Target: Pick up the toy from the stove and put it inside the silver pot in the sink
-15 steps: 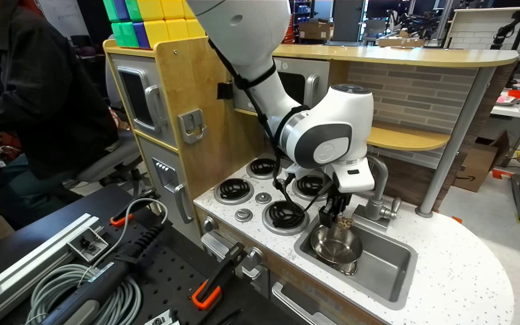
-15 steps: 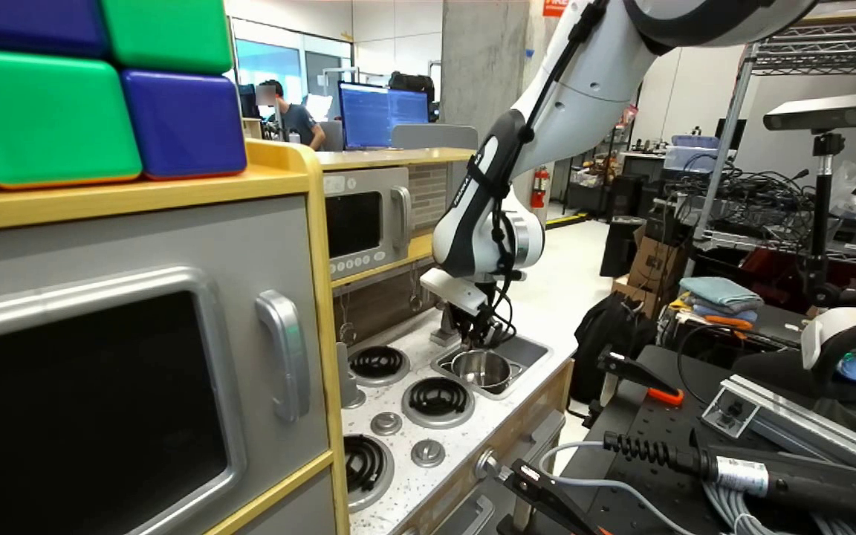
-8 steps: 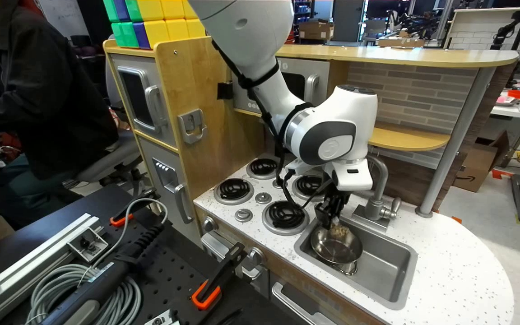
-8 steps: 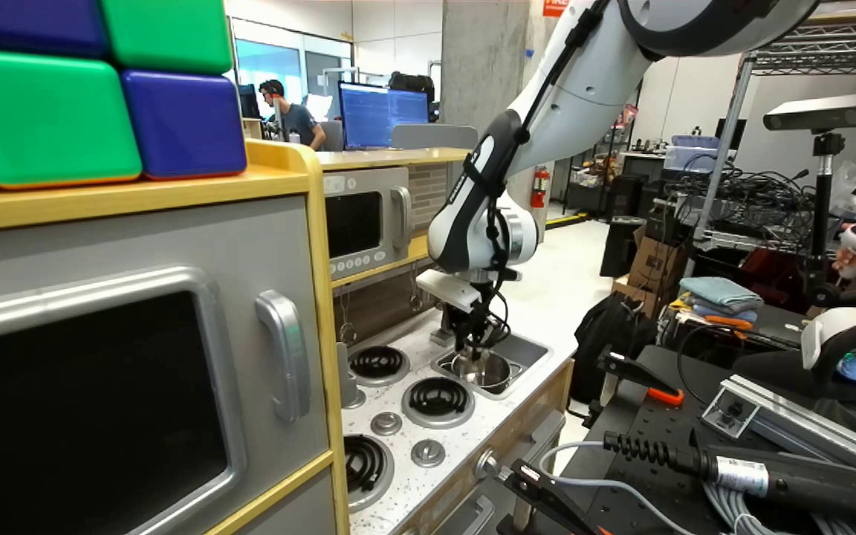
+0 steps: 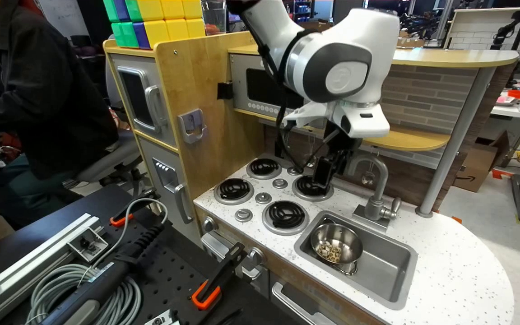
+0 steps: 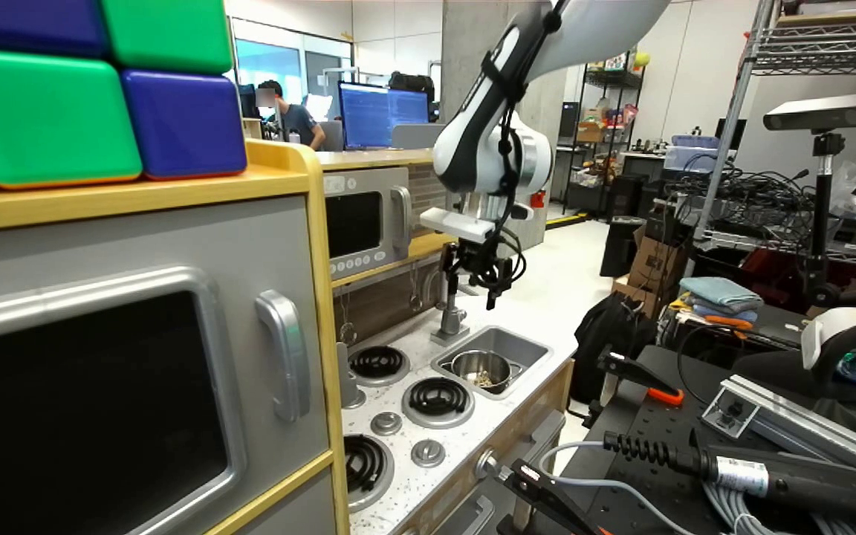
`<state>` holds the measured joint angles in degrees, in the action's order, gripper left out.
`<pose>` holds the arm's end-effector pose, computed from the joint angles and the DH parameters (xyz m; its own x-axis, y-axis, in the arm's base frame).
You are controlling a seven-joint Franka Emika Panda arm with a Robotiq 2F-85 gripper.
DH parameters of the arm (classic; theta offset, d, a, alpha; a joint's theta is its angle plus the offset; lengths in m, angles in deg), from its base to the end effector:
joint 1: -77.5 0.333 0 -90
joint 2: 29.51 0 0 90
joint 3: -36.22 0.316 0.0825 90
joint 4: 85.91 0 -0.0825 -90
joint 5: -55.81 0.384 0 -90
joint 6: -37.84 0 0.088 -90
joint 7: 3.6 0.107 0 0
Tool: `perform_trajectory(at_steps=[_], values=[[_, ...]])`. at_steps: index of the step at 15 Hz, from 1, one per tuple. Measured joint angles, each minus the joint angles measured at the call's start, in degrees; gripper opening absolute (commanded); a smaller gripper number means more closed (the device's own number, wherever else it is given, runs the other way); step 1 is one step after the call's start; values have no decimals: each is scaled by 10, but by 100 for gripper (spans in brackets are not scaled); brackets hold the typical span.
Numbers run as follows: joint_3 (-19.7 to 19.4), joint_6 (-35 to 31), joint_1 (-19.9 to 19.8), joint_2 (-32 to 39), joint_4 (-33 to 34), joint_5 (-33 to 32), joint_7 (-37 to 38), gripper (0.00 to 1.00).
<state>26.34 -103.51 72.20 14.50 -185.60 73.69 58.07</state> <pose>0.6371 -0.1651 0.1381 0.0293 -0.9969 -0.0735 -0.9995 -0.0287 -0.0088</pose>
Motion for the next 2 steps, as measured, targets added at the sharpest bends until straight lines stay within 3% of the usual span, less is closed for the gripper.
perform_trajectory(at_steps=[2], values=[[1, 38, -7, -58, -39, 0, -45, 100]])
